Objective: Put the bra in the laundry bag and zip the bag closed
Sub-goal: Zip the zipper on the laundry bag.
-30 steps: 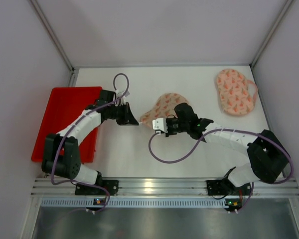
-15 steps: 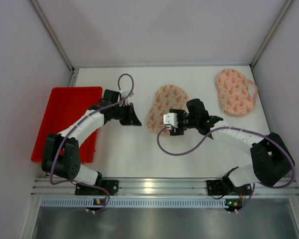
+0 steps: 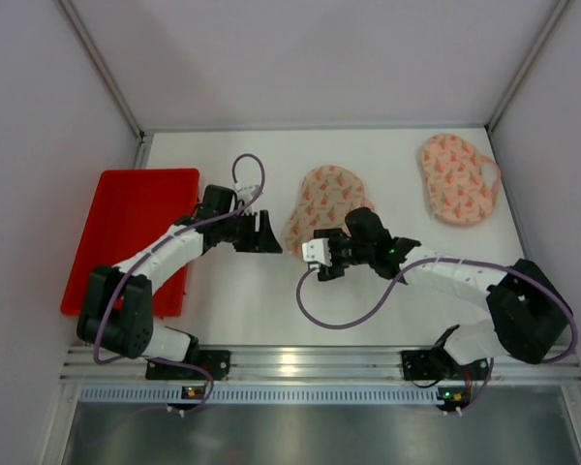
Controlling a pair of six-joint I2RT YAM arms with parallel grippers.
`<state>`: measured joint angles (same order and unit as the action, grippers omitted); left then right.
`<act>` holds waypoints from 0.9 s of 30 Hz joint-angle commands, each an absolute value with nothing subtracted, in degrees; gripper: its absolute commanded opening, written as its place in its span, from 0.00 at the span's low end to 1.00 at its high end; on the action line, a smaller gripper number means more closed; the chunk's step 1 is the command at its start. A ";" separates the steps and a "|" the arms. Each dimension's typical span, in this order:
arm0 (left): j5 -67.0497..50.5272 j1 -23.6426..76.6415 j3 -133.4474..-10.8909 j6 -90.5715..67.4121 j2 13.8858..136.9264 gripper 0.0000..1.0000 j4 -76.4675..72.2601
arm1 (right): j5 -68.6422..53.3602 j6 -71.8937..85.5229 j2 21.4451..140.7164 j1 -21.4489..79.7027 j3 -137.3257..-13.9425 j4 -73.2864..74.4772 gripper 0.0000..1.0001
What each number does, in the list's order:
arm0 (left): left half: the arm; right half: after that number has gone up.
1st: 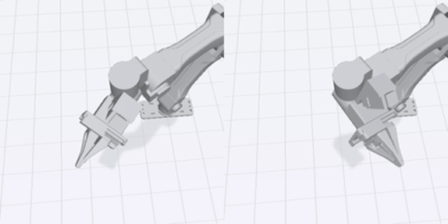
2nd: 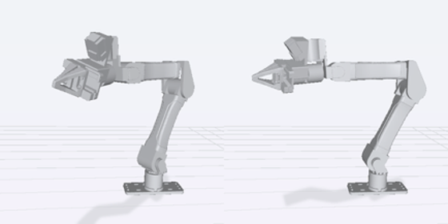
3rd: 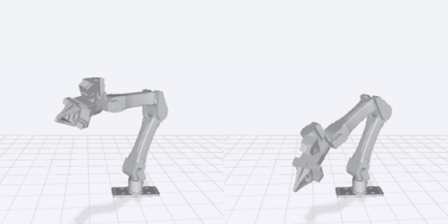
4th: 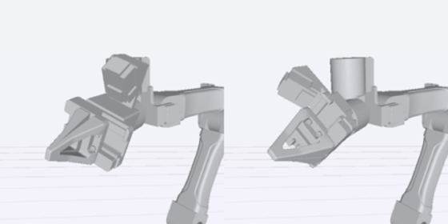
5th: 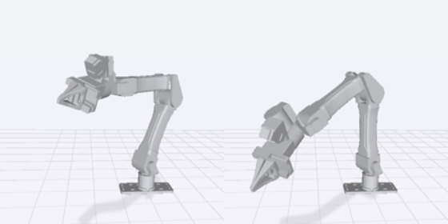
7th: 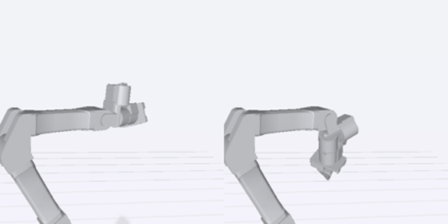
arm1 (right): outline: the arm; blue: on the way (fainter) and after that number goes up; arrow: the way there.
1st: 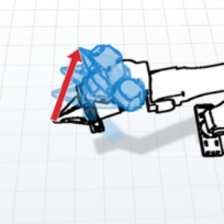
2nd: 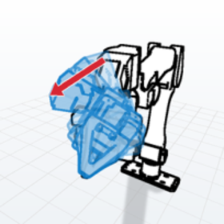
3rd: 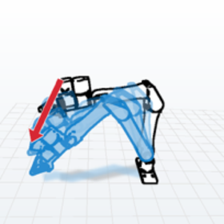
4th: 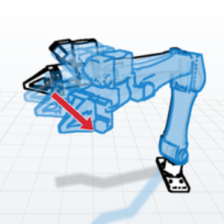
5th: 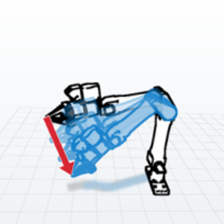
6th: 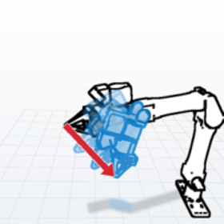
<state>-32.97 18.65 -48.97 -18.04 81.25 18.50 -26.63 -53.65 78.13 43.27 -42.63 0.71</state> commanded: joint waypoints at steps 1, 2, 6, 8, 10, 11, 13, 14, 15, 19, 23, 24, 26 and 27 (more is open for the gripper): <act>-36.12 17.40 -47.03 -12.94 79.71 0.67 11.00 | -21.20 -51.69 82.96 45.61 -43.41 -7.72 0.66; -36.30 17.40 -46.59 -12.49 79.98 0.67 10.29 | -20.49 -51.59 84.10 46.31 -43.68 -8.43 0.67; -41.11 17.14 -42.46 -8.62 79.98 0.65 3.19 | -18.46 -53.79 89.37 47.11 -43.59 -13.79 0.66; -42.79 17.14 -40.78 -3.62 80.59 0.64 0.45 | -18.19 -54.22 90.52 47.02 -43.59 -14.33 0.63; -43.06 17.14 -41.39 0.50 82.43 0.62 0.44 | -17.93 -53.88 91.32 47.11 -43.16 -15.38 0.55; -43.59 17.05 -42.27 1.92 84.88 0.61 0.53 | -17.76 -53.70 91.41 47.02 -42.89 -15.90 0.50; -45.78 17.05 -43.15 2.72 87.09 0.60 -1.47 | -16.88 -52.92 91.41 47.11 -42.19 -18.35 0.33; -46.84 17.05 -43.50 2.46 88.40 0.59 -2.10 | -16.79 -52.56 91.49 47.02 -42.27 -18.54 0.28; -47.72 17.22 -44.38 2.29 90.33 0.59 -3.24 | -16.61 -52.30 91.67 47.02 -42.54 -18.54 0.17; -48.77 18.02 -44.83 1.67 93.34 0.59 -8.34 | -17.57 -49.32 91.32 46.32 -43.59 -19.43 0.00; -49.83 17.84 -45.18 2.20 95.09 0.59 -11.24 | -19.24 -48.08 90.62 45.70 -44.74 -18.37 0.00; -50.10 17.84 -45.26 2.37 95.45 0.59 -11.42 | -19.94 -48.08 90.35 45.62 -44.56 -18.46 0.00; -50.62 17.75 -45.44 2.81 96.06 0.60 -11.43 | -20.65 -47.90 89.83 45.44 -44.56 -18.02 0.00; -50.62 17.84 -45.44 2.90 96.15 0.60 -11.60 | -21.18 -47.64 89.65 45.53 -44.39 -18.02 0.00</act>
